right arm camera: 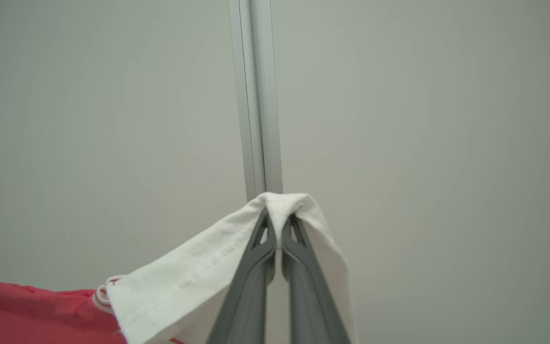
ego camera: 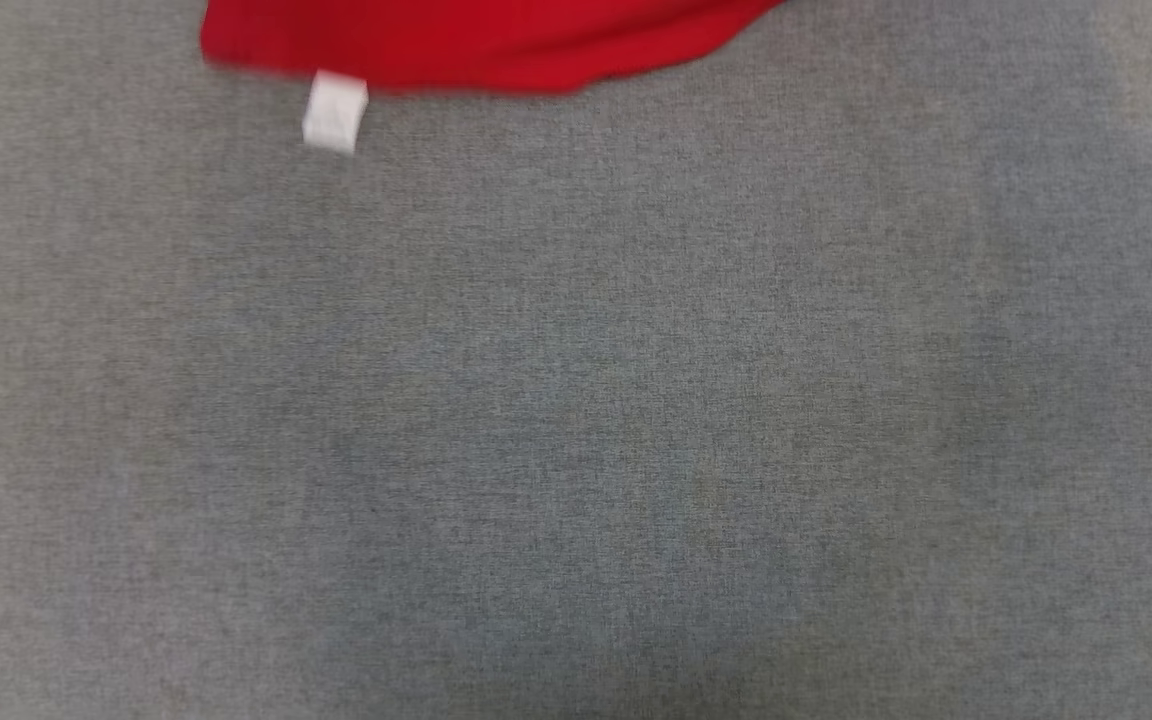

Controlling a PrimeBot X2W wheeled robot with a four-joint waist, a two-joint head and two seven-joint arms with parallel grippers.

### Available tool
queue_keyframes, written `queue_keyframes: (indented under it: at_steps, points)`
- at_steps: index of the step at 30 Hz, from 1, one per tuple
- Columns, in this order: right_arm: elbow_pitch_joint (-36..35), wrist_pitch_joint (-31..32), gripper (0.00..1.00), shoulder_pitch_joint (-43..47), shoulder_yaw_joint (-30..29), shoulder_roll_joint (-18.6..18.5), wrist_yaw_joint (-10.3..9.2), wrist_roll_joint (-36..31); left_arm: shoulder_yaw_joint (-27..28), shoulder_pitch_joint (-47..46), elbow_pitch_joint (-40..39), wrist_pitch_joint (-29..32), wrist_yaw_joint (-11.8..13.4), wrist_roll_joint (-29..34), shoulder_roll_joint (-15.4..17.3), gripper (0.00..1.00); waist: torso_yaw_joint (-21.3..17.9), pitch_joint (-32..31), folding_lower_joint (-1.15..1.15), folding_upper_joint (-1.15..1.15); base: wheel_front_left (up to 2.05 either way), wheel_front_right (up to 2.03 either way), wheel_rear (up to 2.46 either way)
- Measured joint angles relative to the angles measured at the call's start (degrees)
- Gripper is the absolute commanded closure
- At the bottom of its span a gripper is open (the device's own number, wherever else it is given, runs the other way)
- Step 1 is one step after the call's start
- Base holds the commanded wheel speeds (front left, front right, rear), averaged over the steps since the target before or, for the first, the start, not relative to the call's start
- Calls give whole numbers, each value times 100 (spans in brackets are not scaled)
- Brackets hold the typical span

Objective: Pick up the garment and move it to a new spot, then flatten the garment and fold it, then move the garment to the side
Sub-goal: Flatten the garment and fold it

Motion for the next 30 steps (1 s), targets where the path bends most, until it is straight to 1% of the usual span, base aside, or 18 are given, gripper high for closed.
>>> queue_keyframes:
  at_steps: [7, 10, 13, 17, 20, 22, 26, 30]
  points:
    - [444, -36, 100, -1126, 59, -8, 1, 276, -47, -955, 780, -442, -2, -133, 35, 100, -109, 167, 0, 0, 0, 0, 0]
    - [498, -42, 100, -1362, 43, -53, 1, 209, -40, -1135, 1084, -733, -3, -370, -24, 100, -117, 152, 0, 0, 0, 0, 0]
    - [579, -43, 100, -1327, 203, -57, 1, 186, -203, -1049, 1270, -851, -3, -492, -67, 100, -127, 87, 0, 0, 0, 0, 0]
    - [720, -47, 100, -940, 456, -131, 2, 180, -454, -586, 1444, -916, -3, -746, -49, 100, -158, -78, 0, 0, 0, 0, 0]
    - [784, -48, 100, -456, 650, -203, 2, 231, -660, -127, 1463, -968, -5, -983, 27, 100, -185, -248, 0, 0, 0, 0, 0]
    - [779, -47, 100, -130, 773, -261, 3, 271, -847, 224, 1444, -965, -7, -1118, 134, 100, -206, -393, 0, 0, 0, 0, 0]
    - [693, -47, 100, 647, 1038, -397, 4, 461, -1210, 960, 1266, -879, -7, -1463, 321, 100, -245, -753, 0, 0, 0, 0, 0]
    - [579, 47, 100, 1412, 1462, -600, 4, 670, -1534, 1657, 904, -689, -7, -1853, 502, 100, -277, -1181, 0, 0, 0, 0, 0]
